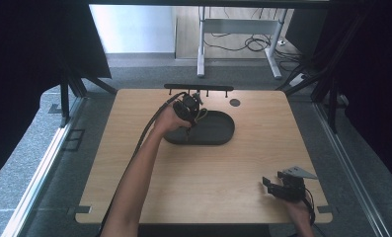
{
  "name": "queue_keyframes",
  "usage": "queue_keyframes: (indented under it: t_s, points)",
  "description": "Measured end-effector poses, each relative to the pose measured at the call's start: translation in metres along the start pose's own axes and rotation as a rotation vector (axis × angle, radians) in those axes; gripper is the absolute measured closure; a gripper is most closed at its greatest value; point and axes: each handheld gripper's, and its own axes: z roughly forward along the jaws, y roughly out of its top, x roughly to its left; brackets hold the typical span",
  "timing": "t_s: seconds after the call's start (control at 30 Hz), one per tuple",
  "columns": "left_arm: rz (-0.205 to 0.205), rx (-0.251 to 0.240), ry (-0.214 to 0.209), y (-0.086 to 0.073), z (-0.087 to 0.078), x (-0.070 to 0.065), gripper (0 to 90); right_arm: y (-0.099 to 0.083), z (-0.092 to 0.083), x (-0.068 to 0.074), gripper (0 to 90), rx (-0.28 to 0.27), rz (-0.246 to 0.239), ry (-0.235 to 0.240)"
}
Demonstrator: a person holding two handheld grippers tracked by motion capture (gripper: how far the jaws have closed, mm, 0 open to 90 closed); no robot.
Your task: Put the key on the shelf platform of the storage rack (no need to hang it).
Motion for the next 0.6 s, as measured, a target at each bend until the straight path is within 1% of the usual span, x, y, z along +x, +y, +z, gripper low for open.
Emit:
queue_keyframes:
  t_s: [0.13, 0.27, 0.3, 0.33, 0.5, 0.6]
  points:
    - [-0.001, 0.007, 0.002, -0.003, 0.005, 0.001, 66.2, 0.0, 0.0, 0.0, 31.1, 0.003, -0.003, -0.002]
    - [-0.005, 0.015, 0.016, -0.005, 0.009, 0.001, 66.0, 0.0, 0.0, 0.0, 31.0, 0.004, -0.002, -0.001]
    - [0.004, 0.025, 0.02, -0.006, 0.009, 0.002, 66.0, 0.0, 0.0, 0.0, 31.1, 0.003, -0.003, -0.002]
    - [-0.007, 0.018, 0.018, -0.006, 0.01, 0.002, 66.0, 0.0, 0.0, 0.0, 31.1, 0.003, -0.002, -0.001]
    - [-0.016, 0.031, 0.018, -0.009, 0.015, 0.001, 65.7, 0.0, 0.0, 0.0, 31.0, 0.006, -0.002, 0.0]
    - [-0.005, 0.034, 0.019, -0.011, 0.019, 0.001, 65.9, 0.0, 0.0, 0.0, 31.0, 0.006, -0.003, 0.0]
